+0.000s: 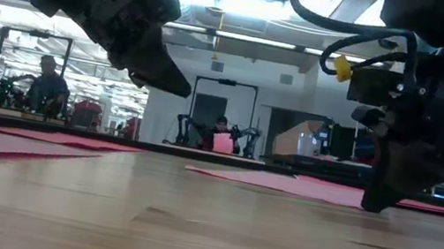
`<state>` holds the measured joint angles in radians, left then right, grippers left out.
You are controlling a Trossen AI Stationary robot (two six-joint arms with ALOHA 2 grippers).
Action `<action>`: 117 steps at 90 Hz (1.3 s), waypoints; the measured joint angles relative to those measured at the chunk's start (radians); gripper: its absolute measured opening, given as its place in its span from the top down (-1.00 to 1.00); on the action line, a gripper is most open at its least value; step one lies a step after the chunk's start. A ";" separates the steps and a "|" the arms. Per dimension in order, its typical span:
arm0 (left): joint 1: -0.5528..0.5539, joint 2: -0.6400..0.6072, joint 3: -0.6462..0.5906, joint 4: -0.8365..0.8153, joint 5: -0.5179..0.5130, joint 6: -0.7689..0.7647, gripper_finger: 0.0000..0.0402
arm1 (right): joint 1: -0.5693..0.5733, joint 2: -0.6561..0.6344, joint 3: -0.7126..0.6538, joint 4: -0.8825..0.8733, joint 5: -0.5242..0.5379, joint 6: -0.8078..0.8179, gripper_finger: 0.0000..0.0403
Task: Organize paper
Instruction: Stack the pink paper on top of the pink paper
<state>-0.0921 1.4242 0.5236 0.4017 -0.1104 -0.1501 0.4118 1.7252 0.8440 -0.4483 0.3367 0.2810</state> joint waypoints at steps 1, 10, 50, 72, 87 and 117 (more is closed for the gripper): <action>0.000 0.000 0.000 0.000 0.000 0.000 0.72 | 0.000 0.000 0.001 -0.001 0.000 0.000 0.99; 0.000 0.000 0.000 0.000 0.000 0.000 0.72 | 0.003 0.002 0.017 -0.008 -0.007 -0.004 1.00; -0.001 0.000 0.000 -0.002 0.000 -0.006 0.72 | 0.047 0.003 0.119 -0.009 0.030 -0.046 1.00; -0.001 0.000 0.000 -0.001 0.000 -0.008 0.72 | -0.039 0.001 0.100 -0.058 0.150 0.022 0.99; -0.001 0.000 0.000 -0.001 0.000 -0.014 0.72 | -0.111 0.001 0.053 -0.010 0.093 0.029 1.00; -0.001 0.041 0.001 0.011 -0.001 -0.004 0.72 | -0.124 0.030 0.027 0.192 -0.217 -0.036 1.00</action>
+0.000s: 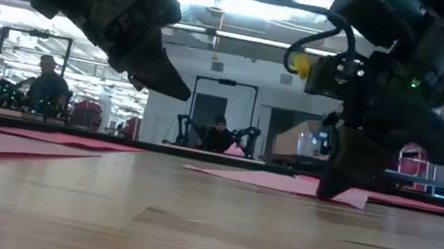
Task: Organize paper
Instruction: Stack the pink paper on top of the pink paper
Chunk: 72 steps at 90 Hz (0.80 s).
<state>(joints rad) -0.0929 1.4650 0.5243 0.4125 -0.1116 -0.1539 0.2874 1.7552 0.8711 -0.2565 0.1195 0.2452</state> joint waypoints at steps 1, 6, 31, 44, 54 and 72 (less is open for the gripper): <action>0.000 0.004 0.000 -0.001 0.000 0.000 0.72 | 0.000 0.003 0.001 0.005 -0.007 -0.003 1.00; 0.000 0.031 0.001 0.000 0.000 -0.002 0.72 | -0.001 0.010 0.001 0.014 -0.029 -0.007 1.00; 0.000 0.177 0.040 0.096 0.000 0.015 0.72 | 0.024 0.004 0.034 0.026 0.017 -0.052 1.00; 0.000 0.202 0.085 0.093 -0.001 0.067 0.72 | 0.025 -0.016 0.046 0.024 0.183 -0.062 1.00; 0.000 0.203 0.111 0.101 -0.020 0.110 0.72 | -0.005 0.002 0.043 0.002 0.269 -0.039 1.00; 0.024 0.204 0.117 0.066 -0.088 0.129 0.72 | -0.071 0.002 0.002 0.015 0.228 0.013 1.00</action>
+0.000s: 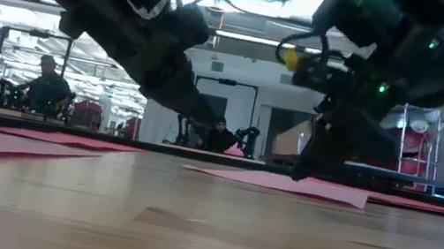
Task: Organize paper
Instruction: Stack the pink paper on top of the pink paper
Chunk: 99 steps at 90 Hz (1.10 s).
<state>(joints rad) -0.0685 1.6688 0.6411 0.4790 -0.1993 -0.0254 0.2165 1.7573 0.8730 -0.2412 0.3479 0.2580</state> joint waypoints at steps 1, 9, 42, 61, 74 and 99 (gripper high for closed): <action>0.001 0.000 0.000 0.000 -0.002 0.000 0.72 | -0.002 0.000 -0.002 0.004 -0.008 0.000 1.00; 0.014 0.000 0.000 -0.006 -0.007 -0.001 0.72 | -0.011 0.000 -0.014 0.035 -0.089 0.001 1.00; 0.030 0.000 0.000 0.002 -0.006 -0.004 0.72 | -0.014 0.000 -0.046 0.219 -0.367 -0.013 1.00; 0.020 0.032 0.000 0.009 -0.003 0.012 0.72 | 0.011 0.000 -0.012 0.259 -0.446 -0.081 1.00; 0.022 0.093 0.003 0.024 -0.003 0.011 0.72 | 0.043 0.000 0.028 0.222 -0.439 -0.109 1.00; -0.007 0.185 0.024 0.023 -0.011 -0.033 0.72 | 0.100 -0.003 0.064 -0.020 -0.296 -0.114 1.00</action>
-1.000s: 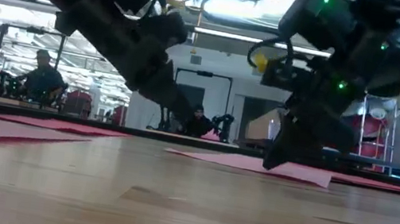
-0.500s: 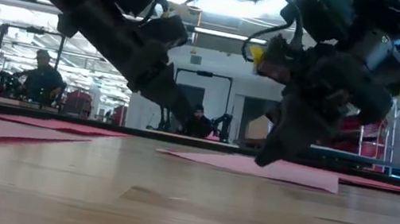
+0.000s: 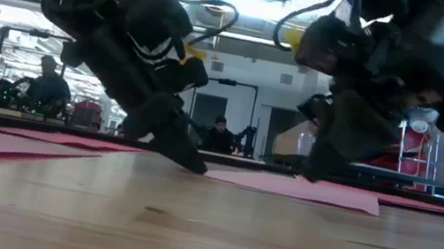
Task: Organize paper
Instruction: Stack the pink paper on top of the pink paper
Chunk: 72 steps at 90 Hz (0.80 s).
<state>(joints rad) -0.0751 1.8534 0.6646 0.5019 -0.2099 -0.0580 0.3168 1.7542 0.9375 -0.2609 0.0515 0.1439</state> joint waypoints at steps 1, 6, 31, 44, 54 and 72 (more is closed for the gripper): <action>-0.002 0.000 0.000 -0.004 0.000 -0.006 0.72 | 0.003 0.000 0.001 -0.011 0.006 0.000 1.00; -0.011 0.000 0.001 -0.024 -0.002 -0.020 0.72 | 0.023 0.000 0.005 -0.061 0.031 0.005 1.00; -0.041 0.001 0.000 -0.060 0.000 -0.039 0.72 | 0.142 -0.001 0.010 -0.185 0.133 0.054 1.00; -0.041 0.002 -0.001 -0.062 0.002 -0.048 0.72 | 0.191 -0.001 0.010 -0.221 0.208 0.085 0.99; -0.041 0.003 -0.001 -0.062 0.003 -0.051 0.72 | 0.209 -0.001 0.010 -0.222 0.227 0.087 0.92; -0.041 0.003 -0.002 -0.061 0.004 -0.051 0.72 | 0.214 0.002 0.010 -0.221 0.271 0.093 0.57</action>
<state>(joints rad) -0.1165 1.8565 0.6628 0.4404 -0.2058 -0.1088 0.5306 1.7559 0.9474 -0.4820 0.3223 0.2370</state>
